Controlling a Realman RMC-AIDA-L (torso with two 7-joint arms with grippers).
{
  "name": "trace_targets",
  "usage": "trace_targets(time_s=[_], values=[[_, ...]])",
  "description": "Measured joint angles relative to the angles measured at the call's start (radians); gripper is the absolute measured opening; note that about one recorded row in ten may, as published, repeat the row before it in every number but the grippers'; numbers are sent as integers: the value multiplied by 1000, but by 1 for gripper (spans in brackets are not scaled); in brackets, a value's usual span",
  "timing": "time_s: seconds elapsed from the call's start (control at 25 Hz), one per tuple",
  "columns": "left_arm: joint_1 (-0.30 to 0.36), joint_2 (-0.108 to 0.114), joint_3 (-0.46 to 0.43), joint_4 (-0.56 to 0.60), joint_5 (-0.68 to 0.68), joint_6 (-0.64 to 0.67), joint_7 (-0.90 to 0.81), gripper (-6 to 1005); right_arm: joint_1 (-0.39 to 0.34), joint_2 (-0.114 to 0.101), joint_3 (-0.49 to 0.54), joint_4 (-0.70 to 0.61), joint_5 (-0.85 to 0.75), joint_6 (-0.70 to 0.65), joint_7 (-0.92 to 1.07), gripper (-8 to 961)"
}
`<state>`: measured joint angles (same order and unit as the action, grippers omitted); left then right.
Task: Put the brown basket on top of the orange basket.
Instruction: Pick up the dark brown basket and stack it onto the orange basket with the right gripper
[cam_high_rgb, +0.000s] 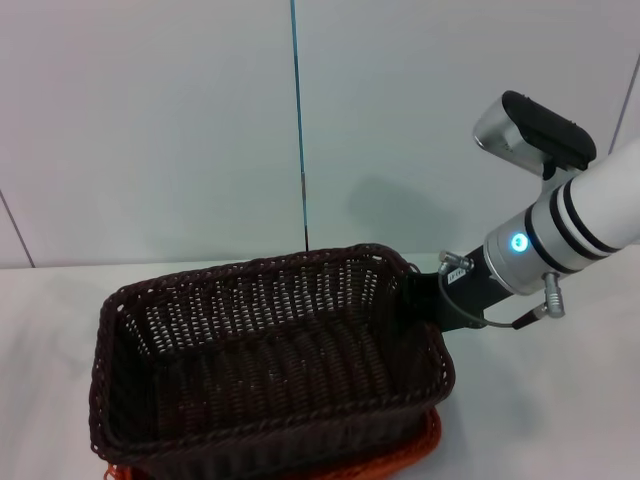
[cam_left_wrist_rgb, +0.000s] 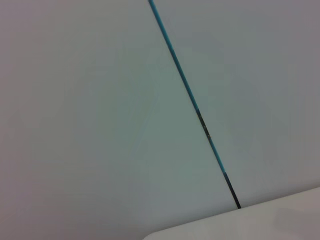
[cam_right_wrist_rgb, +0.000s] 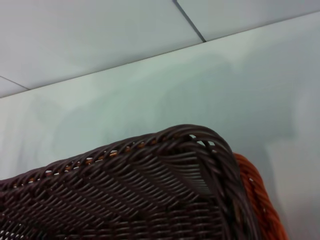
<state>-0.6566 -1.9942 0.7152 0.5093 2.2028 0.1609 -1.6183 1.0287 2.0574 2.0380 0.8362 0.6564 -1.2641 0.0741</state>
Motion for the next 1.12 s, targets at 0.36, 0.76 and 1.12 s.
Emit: trace_targets(time_s=[0.36,0.76,1.12], values=[[2,0,-4,-2,0,-22,0,808,-6,-6,5,1,22,-15,-35,248],[2,0,-3,0,0,-23,0,807,-16,-11,12,-1,20,-17,-44,366],[3,-1,-5,-2,21,-25,0,807,-16,-6,5,-15,17,25,-50,367]])
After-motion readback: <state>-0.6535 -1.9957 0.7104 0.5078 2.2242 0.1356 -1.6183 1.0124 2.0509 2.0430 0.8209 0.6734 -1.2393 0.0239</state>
